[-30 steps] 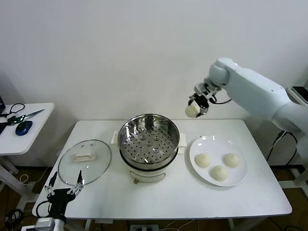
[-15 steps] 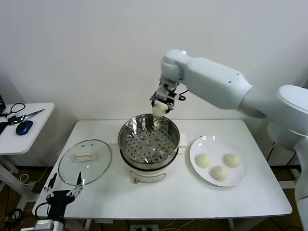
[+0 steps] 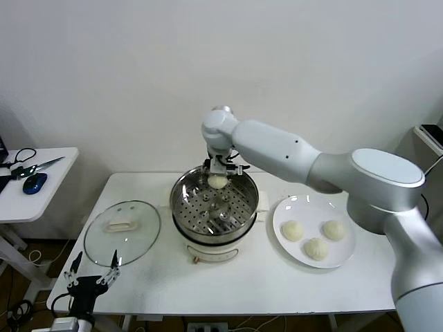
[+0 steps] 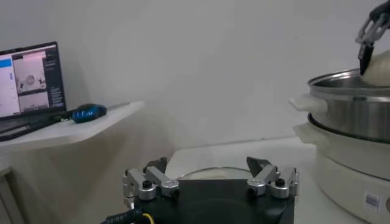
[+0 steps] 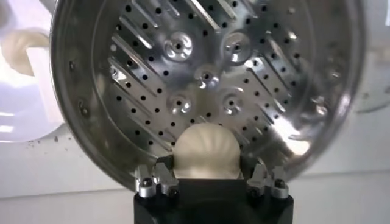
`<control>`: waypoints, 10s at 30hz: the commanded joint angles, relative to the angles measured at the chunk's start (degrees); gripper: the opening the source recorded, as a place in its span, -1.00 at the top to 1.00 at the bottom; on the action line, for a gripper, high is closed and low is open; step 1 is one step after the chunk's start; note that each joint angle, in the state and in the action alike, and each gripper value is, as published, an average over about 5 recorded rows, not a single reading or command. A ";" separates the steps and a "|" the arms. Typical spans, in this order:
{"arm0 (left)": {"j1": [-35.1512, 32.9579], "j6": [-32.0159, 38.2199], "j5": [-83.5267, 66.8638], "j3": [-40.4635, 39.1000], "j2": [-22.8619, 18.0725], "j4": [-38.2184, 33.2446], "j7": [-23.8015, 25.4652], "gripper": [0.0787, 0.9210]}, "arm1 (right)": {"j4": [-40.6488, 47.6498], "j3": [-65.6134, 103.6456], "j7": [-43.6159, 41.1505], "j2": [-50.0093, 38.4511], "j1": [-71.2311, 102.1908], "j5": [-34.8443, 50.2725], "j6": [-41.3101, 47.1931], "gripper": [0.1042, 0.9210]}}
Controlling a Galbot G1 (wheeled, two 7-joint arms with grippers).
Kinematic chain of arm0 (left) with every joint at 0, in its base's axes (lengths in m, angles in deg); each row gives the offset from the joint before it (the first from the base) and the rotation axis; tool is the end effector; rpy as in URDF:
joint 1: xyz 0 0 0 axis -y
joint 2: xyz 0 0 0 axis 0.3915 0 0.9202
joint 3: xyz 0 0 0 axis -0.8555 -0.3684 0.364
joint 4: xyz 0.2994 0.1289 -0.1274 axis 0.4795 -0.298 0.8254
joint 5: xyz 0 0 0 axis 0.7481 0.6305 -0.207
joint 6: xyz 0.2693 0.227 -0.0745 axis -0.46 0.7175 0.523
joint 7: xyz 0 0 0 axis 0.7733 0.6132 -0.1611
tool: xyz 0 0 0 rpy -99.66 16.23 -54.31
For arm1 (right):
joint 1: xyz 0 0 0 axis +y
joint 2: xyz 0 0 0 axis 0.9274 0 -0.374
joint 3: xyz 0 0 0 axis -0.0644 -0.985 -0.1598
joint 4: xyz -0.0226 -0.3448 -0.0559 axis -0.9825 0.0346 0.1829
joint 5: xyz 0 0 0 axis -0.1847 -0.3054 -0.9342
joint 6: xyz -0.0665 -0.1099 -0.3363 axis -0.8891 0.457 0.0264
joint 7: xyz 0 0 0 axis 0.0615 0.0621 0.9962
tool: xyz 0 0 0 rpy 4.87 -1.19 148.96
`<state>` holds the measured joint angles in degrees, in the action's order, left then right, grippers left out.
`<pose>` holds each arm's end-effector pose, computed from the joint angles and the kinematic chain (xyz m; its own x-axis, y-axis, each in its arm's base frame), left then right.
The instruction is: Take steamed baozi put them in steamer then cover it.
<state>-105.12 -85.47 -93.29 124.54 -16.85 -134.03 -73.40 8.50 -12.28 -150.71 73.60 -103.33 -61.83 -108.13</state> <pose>0.1301 0.1047 -0.3408 -0.9680 -0.1891 0.1650 -0.1608 0.9721 0.1708 0.5837 0.2259 -0.0923 -0.3402 -0.0327 0.9398 -0.0228 -0.9988 -0.0430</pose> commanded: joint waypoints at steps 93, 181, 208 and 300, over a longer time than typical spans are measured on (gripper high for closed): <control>-2.10 -1.47 4.92 -0.38 -1.43 0.00 0.36 -0.77 | 1.57 5.96 2.79 -30.36 18.77 40.69 43.19 -0.76; -5.36 -0.53 5.57 -3.47 0.13 -3.24 -0.57 -0.77 | 0.04 -33.16 17.76 5.26 -11.76 88.58 55.96 -0.69; -5.43 -1.10 6.98 -3.65 -0.58 -4.27 -0.42 -0.77 | -24.53 -30.30 6.38 -34.09 -24.28 73.79 51.39 -0.76; -7.89 -1.26 9.76 -2.12 -2.39 -4.65 -0.51 -0.77 | -17.15 -17.42 -5.56 -34.17 -18.04 29.16 11.97 -0.53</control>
<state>-112.98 -86.67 -83.56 122.39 -19.31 -138.70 -73.95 -6.97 -26.76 -151.67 34.72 -105.66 -24.12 -76.51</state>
